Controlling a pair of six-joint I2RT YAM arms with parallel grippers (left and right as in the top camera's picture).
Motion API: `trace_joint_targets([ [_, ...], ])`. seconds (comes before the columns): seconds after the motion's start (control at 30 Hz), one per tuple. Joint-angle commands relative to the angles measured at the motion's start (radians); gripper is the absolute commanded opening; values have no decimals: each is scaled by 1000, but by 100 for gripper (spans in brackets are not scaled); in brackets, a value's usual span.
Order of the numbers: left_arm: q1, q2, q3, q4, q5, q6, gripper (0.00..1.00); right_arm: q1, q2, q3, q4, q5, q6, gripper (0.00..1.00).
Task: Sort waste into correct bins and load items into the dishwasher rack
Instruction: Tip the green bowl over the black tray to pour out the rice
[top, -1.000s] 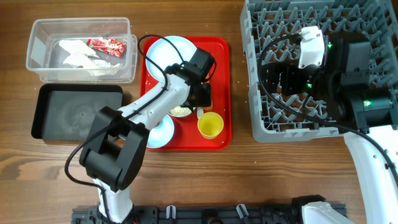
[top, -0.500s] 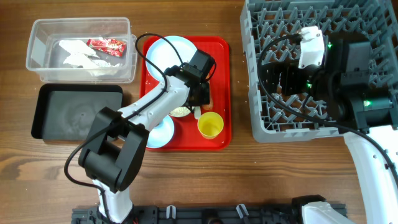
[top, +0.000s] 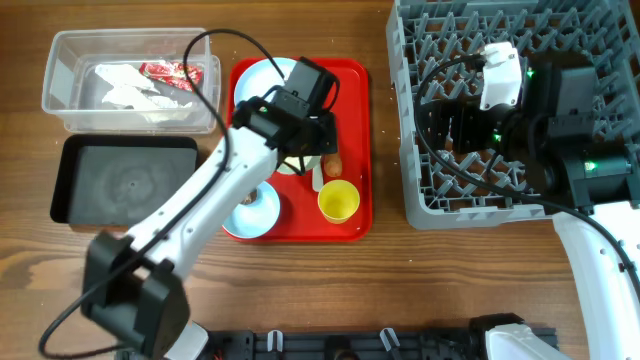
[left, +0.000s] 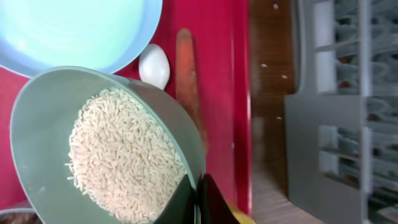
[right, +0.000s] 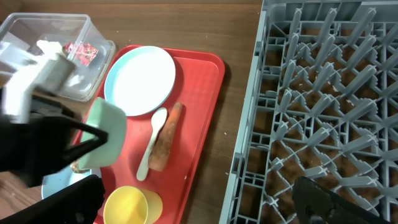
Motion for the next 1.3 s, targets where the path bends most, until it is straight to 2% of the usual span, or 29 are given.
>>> trace_joint_targets([
  [0.0,74,-142,22,-52,63,-6,4,5,2,2,2,-16,13,100],
  [0.17,285,-253,21,-228,64,4,4,5,2,2,2,-16,14,100],
  [0.3,499,-250,19,-333,84,121,4,5,2,2,2,-16,14,100],
  [0.43,675,-244,-17,-330,146,203,4,5,2,2,2,-17,14,100],
  [0.5,814,-217,-61,-264,295,282,4,5,2,2,3,-17,14,100],
  [0.7,1005,-74,-105,-185,607,432,4,5,2,2,-1,-17,14,100],
  [1.0,1197,124,-105,-185,949,610,4,5,2,2,-1,-20,16,100],
  [1.27,1351,163,-105,-188,1167,658,4,5,2,2,-1,-20,23,100],
])
